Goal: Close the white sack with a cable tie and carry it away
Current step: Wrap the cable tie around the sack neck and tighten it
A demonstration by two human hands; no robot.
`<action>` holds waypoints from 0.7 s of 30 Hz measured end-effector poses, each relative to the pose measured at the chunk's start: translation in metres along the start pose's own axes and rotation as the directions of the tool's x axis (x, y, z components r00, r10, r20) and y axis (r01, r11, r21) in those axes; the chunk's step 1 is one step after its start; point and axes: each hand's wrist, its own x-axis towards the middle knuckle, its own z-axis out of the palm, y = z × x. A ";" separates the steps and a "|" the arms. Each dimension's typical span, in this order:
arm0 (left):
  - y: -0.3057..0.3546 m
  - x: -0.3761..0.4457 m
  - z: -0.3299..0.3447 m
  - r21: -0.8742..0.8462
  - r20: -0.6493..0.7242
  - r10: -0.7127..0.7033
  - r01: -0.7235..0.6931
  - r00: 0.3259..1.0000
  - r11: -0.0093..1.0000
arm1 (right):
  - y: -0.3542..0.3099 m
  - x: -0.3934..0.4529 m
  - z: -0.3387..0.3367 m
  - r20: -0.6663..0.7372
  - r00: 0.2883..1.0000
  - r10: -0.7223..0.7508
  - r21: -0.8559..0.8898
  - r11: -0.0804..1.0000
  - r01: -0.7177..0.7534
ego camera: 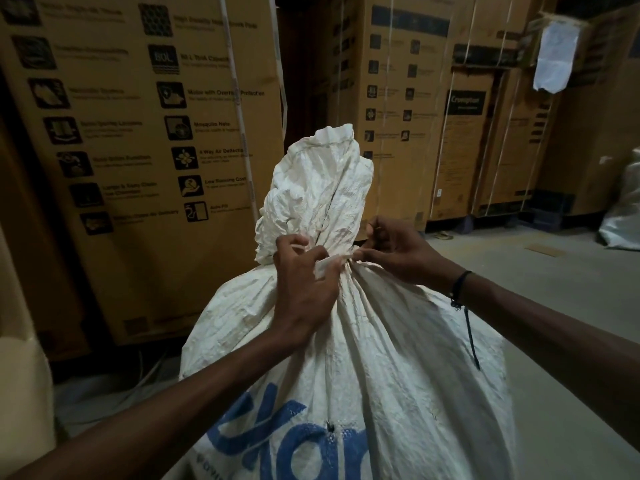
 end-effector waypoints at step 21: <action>-0.042 0.030 -0.033 -0.262 0.279 -0.285 0.358 0.917 0.896 | -0.041 0.000 -0.028 0.378 0.925 0.042 -0.084 0.996 -0.011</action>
